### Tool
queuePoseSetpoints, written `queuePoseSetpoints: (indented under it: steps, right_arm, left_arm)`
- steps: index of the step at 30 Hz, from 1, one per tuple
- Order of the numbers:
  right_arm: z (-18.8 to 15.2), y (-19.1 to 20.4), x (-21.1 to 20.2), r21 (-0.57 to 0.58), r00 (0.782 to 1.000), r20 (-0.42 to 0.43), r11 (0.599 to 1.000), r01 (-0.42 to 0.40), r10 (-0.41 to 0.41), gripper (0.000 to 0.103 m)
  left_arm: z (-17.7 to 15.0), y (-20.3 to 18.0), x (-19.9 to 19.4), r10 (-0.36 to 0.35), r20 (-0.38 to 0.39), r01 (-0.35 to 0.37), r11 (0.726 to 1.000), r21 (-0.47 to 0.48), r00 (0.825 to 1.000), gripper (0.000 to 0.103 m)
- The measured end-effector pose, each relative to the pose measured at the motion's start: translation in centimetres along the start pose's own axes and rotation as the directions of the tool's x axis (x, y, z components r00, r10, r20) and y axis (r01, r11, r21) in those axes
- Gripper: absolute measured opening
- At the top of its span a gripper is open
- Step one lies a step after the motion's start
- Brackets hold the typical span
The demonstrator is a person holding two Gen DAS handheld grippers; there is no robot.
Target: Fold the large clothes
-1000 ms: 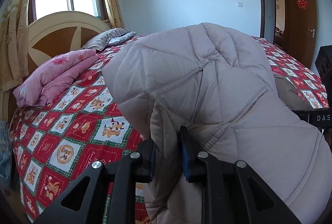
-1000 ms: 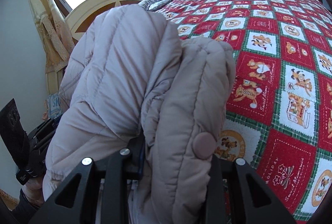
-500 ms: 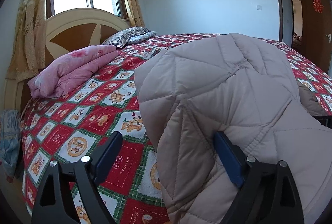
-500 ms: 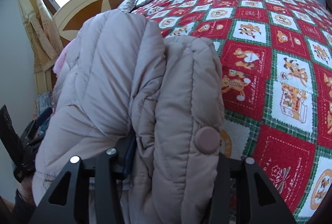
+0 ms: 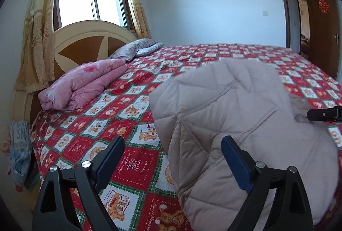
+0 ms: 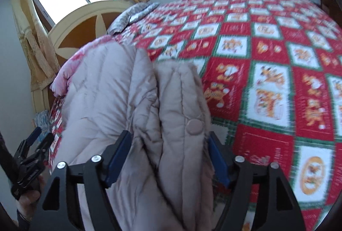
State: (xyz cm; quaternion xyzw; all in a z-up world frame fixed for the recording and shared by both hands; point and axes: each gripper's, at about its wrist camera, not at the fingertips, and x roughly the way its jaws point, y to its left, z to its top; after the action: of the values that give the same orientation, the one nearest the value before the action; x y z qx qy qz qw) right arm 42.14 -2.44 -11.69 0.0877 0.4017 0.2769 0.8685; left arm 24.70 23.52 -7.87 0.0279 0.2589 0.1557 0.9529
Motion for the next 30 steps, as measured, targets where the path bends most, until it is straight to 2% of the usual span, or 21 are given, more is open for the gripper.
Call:
queuePoseSetpoints:
  steps: [2,5,9,15,30]
  right_arm:
    - [-0.3,1.4,-3.1,-0.039,0.996,0.075,0.998,0.044,-0.041,0.086]
    - [-1.1,3.7,-7.0,-0.091,0.984,0.169,0.993,0.074,-0.057,0.091]
    - [-2.3,6.3,-10.1,-0.135,0.968,0.249,0.988,0.080,-0.045,0.092]
    - [-2.9,8.5,-11.3,-0.187,0.962,0.272,0.980,0.072,-0.019,0.093]
    - [-4.0,9.0,-11.9,-0.198,0.959,0.283,0.978,0.065,-0.006,0.094]
  left_arm:
    - [0.3,0.3,-3.0,-0.014,0.049,0.014,1.000,-0.010,0.999,0.092]
    - [0.4,0.5,-6.2,-0.026,0.086,0.027,1.000,-0.004,0.996,0.092]
    - [0.2,0.6,-8.9,-0.040,0.112,0.041,0.999,-0.008,0.993,0.093]
    - [0.7,0.8,-11.0,-0.049,0.152,0.051,0.999,-0.013,0.987,0.093]
    - [0.7,0.7,-11.7,-0.054,0.168,0.057,0.998,-0.014,0.984,0.093]
